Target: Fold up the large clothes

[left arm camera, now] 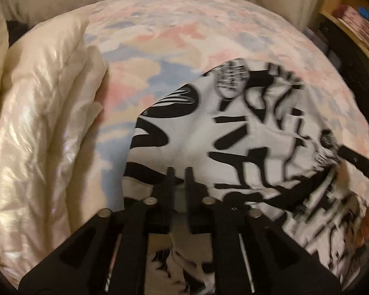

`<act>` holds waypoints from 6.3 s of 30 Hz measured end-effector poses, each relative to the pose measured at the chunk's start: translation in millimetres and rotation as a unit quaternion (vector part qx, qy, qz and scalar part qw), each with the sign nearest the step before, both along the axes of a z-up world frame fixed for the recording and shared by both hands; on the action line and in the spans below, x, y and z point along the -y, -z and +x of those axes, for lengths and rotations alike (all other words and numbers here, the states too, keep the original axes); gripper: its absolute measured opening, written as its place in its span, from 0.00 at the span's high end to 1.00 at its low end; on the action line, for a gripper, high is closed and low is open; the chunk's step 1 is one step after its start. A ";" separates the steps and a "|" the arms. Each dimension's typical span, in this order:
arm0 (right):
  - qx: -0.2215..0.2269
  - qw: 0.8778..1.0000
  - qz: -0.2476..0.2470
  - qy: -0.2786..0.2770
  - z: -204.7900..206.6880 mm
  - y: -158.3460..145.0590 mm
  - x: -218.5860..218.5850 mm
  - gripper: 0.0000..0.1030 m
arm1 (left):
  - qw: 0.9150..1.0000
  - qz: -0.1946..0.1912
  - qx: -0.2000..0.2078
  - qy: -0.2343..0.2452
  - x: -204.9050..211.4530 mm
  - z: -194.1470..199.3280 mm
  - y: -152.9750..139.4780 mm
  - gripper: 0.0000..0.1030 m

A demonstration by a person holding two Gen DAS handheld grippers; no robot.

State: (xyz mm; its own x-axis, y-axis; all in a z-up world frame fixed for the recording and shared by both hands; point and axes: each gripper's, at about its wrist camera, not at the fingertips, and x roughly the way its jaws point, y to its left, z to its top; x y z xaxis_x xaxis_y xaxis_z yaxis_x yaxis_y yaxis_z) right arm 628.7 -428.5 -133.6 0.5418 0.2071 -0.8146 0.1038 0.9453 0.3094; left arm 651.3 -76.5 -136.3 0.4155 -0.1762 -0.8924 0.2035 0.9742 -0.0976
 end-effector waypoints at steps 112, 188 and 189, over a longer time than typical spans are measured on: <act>0.147 0.910 0.386 -0.010 -194.5 -64.7 -88.5 0.93 | 0.798 -0.601 0.014 -0.034 -85.5 -167.8 36.4 0.20; 0.085 0.989 -0.115 -0.019 -329.8 -46.0 -97.3 0.74 | 0.993 -0.068 0.064 -0.077 -8.0 -291.7 -6.8 0.90; 0.095 0.989 -0.109 -0.023 -326.6 -53.9 -100.6 0.74 | 0.992 -0.072 0.075 -0.076 -5.5 -290.4 -15.5 0.90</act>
